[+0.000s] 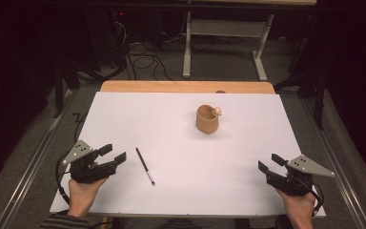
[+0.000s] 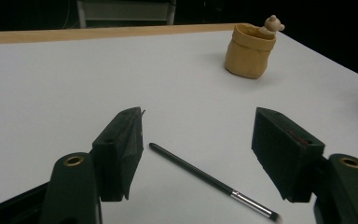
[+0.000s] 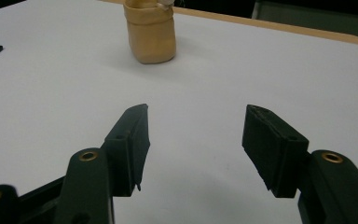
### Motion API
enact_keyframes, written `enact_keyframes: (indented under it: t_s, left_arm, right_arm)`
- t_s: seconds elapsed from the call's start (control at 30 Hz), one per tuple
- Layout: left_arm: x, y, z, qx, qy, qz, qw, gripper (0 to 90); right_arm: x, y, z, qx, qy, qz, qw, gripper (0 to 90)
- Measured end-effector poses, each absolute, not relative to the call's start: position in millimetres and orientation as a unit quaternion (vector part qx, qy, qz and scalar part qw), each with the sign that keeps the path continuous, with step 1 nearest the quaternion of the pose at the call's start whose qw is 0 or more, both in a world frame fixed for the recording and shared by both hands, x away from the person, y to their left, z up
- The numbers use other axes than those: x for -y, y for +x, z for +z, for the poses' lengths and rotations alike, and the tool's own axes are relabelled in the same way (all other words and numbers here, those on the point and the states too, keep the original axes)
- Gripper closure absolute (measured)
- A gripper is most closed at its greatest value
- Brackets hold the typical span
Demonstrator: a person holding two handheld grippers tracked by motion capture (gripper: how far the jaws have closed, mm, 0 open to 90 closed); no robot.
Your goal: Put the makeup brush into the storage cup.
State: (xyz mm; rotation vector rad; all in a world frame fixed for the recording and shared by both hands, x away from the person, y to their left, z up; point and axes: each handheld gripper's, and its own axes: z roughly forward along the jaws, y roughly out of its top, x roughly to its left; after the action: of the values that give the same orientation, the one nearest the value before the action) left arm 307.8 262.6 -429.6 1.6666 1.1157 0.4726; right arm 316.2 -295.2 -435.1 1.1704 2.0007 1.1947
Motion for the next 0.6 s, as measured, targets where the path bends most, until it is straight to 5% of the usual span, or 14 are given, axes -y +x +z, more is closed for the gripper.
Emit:
enact_keyframes:
  t_s: [0.6]
  left_arm:
    - [-263.4, 308.7, -424.1, -0.467, 0.698, 0.191, 0.507, 35.5]
  right_arm:
    - [294.0, 317.3, -435.3, -0.744, 0.429, 0.437, 0.267, 42.7]
